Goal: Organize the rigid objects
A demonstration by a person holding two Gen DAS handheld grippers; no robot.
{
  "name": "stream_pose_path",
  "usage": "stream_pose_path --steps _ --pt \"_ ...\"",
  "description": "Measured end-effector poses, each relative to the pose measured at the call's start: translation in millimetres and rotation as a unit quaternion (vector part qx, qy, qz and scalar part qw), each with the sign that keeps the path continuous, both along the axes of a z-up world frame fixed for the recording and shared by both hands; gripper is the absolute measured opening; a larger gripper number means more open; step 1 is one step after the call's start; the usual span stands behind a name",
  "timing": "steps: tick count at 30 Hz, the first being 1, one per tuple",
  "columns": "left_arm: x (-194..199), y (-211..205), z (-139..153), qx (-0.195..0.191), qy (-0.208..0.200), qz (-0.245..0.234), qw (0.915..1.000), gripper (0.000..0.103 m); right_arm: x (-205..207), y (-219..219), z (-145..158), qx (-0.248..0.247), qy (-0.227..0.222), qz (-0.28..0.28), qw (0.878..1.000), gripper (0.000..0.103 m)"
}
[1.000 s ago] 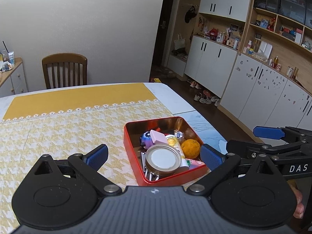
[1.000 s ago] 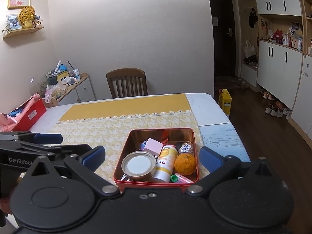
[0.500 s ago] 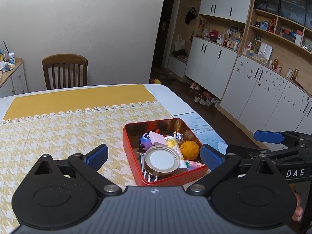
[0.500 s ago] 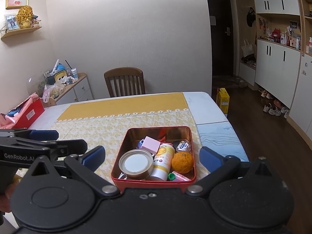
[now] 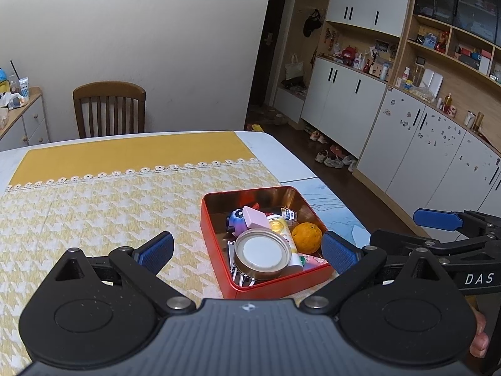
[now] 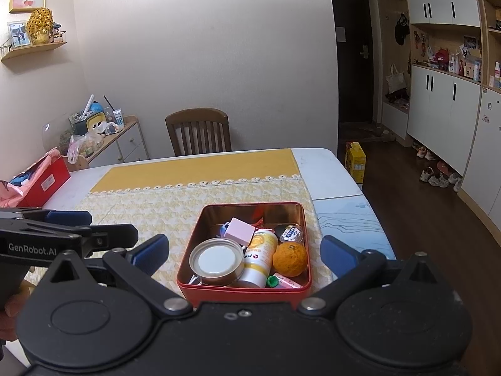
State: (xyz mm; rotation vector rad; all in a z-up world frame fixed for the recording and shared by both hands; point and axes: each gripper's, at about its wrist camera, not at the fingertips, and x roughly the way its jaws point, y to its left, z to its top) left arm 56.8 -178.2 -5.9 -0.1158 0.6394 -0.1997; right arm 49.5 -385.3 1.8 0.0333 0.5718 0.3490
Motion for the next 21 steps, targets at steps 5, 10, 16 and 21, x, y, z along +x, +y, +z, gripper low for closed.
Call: stream_pose_path --steps 5,10,16,21 --pt "0.4 -1.9 0.5 0.002 0.000 -0.001 1.0000 0.101 -0.1 -0.4 0.6 0.000 -0.001 -0.001 1.000 0.103" --pt "1.9 -3.9 -0.5 0.005 0.003 0.001 1.0000 0.101 -0.9 -2.8 0.6 -0.001 0.000 -0.003 1.000 0.103" --pt "6.0 -3.3 -0.5 -0.002 0.005 0.002 1.0000 0.101 -0.4 -3.7 0.5 -0.003 0.001 -0.005 1.000 0.103" --pt "8.6 -3.2 -0.2 -0.001 0.005 0.007 1.0000 0.101 0.9 -4.0 0.5 -0.008 0.000 -0.007 1.000 0.103"
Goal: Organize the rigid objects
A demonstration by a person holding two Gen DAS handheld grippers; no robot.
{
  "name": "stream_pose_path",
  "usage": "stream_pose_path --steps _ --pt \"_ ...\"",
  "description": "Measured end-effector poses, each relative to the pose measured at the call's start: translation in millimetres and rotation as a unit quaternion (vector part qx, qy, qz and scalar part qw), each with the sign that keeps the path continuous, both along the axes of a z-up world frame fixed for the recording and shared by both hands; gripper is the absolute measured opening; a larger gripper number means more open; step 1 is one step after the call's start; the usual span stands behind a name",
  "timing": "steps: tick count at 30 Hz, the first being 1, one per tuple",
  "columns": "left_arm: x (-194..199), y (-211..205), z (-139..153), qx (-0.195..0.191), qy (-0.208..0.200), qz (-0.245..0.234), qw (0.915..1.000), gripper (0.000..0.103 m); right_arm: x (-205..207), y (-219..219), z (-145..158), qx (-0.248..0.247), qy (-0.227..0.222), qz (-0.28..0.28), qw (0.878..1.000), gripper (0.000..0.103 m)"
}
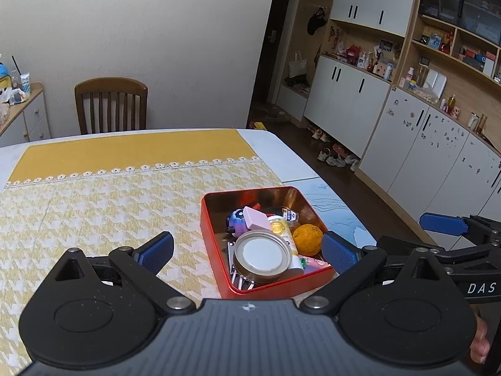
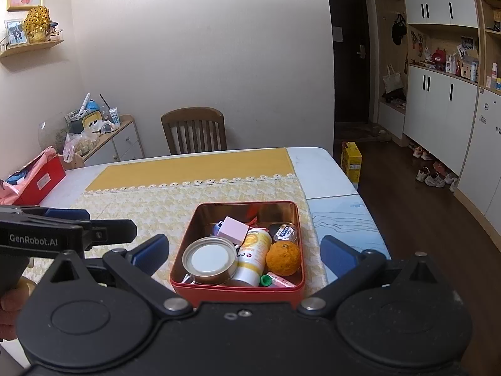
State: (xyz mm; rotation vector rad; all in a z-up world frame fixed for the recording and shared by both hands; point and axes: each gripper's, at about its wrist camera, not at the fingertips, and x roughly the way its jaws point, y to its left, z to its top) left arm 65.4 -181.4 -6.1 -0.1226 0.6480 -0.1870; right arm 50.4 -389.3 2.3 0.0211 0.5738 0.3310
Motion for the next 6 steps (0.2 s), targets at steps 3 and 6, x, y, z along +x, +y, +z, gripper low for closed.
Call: stream_pose_path --steps 3,6 --pt "0.5 0.8 0.5 0.005 -0.004 0.005 1.0000 0.101 1.0 -0.6 0.1 -0.004 -0.001 0.000 1.000 0.103" --pt "1.4 2.5 0.3 0.005 -0.002 0.008 1.0000 0.101 1.9 -1.8 -0.1 -0.006 -0.001 -0.002 1.000 0.103"
